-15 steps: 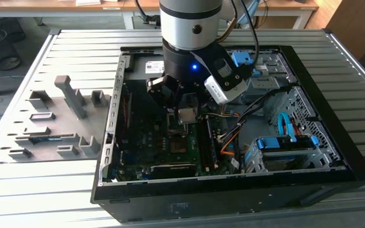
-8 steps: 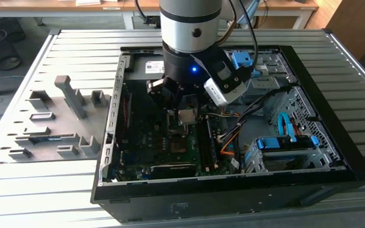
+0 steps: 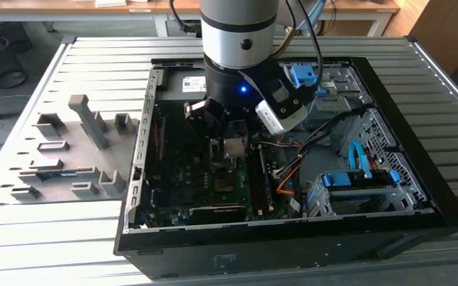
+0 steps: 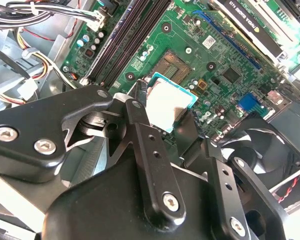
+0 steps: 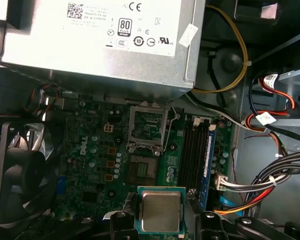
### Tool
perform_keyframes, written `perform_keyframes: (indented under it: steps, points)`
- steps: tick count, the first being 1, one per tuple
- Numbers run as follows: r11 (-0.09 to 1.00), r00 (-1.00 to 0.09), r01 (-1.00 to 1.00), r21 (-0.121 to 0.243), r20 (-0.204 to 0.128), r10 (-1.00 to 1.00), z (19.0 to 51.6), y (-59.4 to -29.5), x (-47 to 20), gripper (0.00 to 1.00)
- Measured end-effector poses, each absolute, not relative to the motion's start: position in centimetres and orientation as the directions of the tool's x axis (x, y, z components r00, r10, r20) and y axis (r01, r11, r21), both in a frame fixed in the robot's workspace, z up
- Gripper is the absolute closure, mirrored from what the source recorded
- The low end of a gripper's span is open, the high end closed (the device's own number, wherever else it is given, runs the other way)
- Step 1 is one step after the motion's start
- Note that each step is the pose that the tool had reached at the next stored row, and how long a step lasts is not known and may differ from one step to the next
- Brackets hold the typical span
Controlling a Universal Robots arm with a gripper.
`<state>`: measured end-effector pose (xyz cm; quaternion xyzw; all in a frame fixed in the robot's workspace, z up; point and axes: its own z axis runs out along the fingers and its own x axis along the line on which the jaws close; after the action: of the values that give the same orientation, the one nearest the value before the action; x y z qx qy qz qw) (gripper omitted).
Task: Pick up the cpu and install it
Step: 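Place the cpu into insertion slot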
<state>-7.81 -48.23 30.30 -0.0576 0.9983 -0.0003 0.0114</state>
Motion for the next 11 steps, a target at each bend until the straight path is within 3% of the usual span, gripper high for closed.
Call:
perform_keyframes:
  steps: [11]
  points:
    - [0.993,-0.993,-0.115,-0.002,-0.023,-0.115,30.03,-48.23,-7.81,0.53]
